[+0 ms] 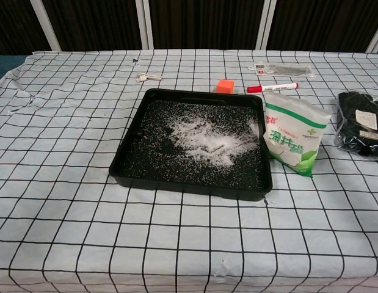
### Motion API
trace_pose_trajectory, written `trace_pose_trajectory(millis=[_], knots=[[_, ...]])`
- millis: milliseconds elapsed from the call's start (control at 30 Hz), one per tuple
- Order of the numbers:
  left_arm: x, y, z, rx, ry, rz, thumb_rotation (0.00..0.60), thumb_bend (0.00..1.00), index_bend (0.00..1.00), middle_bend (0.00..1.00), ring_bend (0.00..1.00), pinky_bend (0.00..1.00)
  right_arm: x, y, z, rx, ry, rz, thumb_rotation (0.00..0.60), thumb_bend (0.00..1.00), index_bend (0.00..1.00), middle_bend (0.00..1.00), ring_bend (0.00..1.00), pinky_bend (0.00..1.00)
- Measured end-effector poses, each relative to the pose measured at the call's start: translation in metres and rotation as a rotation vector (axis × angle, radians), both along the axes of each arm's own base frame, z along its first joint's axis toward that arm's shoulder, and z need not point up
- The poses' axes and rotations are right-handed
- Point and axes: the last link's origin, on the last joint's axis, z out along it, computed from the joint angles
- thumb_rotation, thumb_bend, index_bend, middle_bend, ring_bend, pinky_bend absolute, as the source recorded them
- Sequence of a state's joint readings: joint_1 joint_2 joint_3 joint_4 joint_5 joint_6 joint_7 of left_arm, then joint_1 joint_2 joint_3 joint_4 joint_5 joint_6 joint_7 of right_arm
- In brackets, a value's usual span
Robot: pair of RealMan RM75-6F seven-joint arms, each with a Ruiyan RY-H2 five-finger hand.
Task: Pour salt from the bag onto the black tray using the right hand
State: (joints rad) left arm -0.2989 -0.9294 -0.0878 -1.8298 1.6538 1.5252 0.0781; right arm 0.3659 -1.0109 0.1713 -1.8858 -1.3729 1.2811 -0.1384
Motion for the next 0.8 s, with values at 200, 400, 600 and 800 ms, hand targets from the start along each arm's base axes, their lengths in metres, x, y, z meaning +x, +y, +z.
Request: trace_pose_trajectory(millis=[200, 400, 600, 800], knots=[[-0.046, -0.039, -0.011, -0.003, 0.002, 0.189, 0.600, 0.32, 0.23, 0.18, 0.05, 0.15, -0.040, 0.039, -0.007, 0.073, -0.057, -0.149, 0.600, 0.14, 0.25, 0.14, 0.21, 0.30], [-0.076, -0.054, -0.017, 0.035, -0.028, 0.277, 0.600, 0.32, 0.25, 0.19, 0.05, 0.14, -0.061, 0.059, -0.031, 0.108, -0.129, -0.220, 0.600, 0.11, 0.23, 0.14, 0.21, 0.30], [-0.091, -0.063, -0.021, 0.121, -0.026, 0.253, 0.600, 0.32, 0.25, 0.19, 0.05, 0.13, -0.068, 0.064, -0.071, 0.122, -0.231, -0.259, 0.600, 0.09, 0.22, 0.13, 0.20, 0.30], [-0.095, -0.068, -0.021, 0.108, -0.070, 0.250, 0.600, 0.32, 0.25, 0.19, 0.05, 0.13, -0.065, 0.052, -0.107, 0.110, -0.370, -0.302, 0.600, 0.09, 0.21, 0.13, 0.20, 0.30]])
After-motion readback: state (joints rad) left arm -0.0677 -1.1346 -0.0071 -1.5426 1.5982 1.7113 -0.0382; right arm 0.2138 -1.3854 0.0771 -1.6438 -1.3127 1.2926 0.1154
